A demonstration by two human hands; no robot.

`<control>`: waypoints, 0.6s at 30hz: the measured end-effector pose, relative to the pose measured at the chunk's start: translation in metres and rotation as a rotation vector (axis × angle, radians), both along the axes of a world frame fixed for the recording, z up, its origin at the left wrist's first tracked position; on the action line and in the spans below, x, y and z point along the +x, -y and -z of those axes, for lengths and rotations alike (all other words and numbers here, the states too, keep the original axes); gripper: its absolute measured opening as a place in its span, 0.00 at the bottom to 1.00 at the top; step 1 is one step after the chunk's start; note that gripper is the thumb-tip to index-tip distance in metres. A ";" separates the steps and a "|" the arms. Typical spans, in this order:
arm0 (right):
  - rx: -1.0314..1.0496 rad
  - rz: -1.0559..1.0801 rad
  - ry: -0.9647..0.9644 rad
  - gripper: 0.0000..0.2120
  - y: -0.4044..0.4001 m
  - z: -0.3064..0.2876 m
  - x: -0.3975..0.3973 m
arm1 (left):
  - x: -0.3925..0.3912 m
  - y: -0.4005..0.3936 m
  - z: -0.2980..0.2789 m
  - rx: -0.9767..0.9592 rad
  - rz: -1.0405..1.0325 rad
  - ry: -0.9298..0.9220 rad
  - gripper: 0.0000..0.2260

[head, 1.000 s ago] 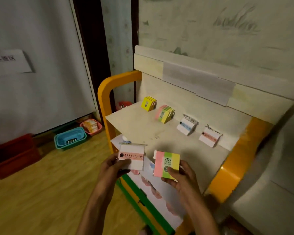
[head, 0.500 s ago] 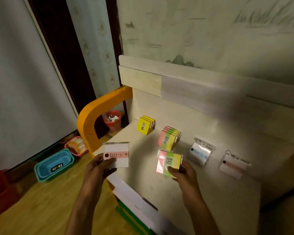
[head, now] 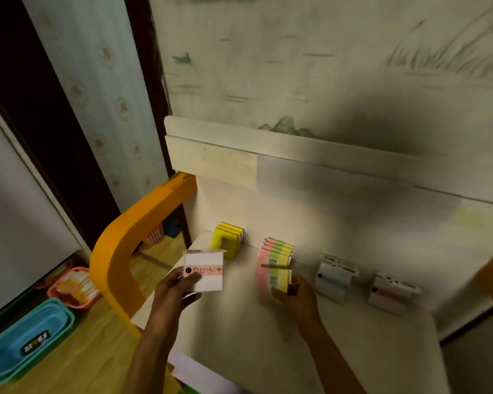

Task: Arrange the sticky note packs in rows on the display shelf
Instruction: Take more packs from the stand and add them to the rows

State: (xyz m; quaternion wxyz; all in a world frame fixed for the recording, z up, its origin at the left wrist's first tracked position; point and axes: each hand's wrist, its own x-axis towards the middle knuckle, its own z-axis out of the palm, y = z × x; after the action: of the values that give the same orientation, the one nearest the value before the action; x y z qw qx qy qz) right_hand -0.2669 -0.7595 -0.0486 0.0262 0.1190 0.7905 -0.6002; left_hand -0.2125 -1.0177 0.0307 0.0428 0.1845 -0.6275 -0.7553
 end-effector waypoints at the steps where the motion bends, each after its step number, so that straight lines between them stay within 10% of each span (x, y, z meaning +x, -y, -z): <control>1: 0.039 0.014 0.001 0.18 0.001 0.000 -0.003 | -0.006 0.003 0.001 0.003 0.008 0.004 0.08; 18: 0.379 0.195 -0.130 0.12 0.029 0.005 -0.022 | -0.059 0.016 0.020 0.081 0.125 0.071 0.08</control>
State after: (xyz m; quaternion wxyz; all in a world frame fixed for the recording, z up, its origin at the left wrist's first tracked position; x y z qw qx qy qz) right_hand -0.2892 -0.7889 -0.0536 -0.1059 0.1586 0.8741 -0.4468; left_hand -0.2711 -1.0338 0.0102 -0.0341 0.1732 -0.6076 -0.7744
